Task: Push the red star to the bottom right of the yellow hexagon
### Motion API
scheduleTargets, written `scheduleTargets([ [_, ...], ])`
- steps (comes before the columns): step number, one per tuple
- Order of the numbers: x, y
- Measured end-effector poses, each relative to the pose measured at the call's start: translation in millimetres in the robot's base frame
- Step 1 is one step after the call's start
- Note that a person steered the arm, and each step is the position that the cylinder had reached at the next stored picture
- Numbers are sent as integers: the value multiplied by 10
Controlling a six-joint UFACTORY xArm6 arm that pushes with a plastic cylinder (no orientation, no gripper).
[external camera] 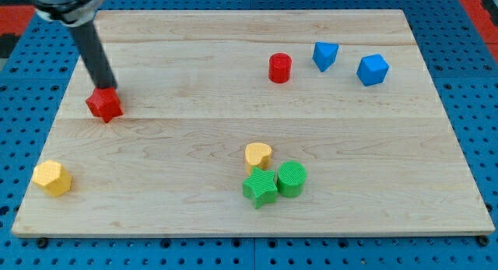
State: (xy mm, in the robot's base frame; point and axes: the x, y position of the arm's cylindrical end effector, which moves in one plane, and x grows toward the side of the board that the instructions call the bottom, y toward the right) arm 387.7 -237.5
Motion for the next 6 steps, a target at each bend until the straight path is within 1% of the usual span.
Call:
scheduleTargets([
  [1,14,-162],
  [3,65,37],
  [4,340,93],
  [5,515,287],
  [6,502,353],
])
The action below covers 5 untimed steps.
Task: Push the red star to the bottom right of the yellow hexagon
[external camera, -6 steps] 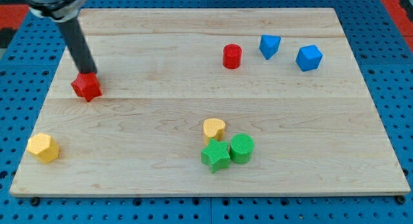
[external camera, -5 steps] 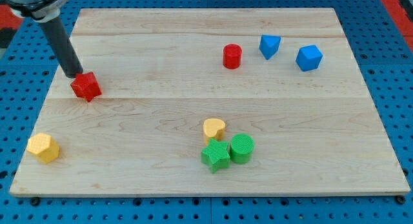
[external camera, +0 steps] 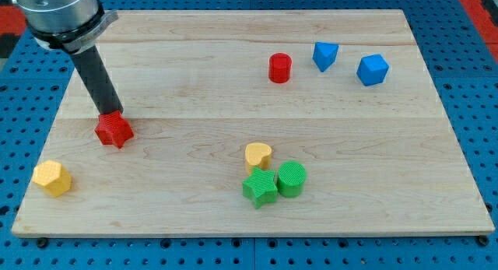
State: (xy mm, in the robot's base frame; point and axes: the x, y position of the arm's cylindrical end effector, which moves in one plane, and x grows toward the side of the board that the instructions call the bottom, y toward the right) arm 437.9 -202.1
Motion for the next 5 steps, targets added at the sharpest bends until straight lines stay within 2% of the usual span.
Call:
scheduleTargets([
  [1,36,155],
  [4,1020,188],
  [5,1071,36],
])
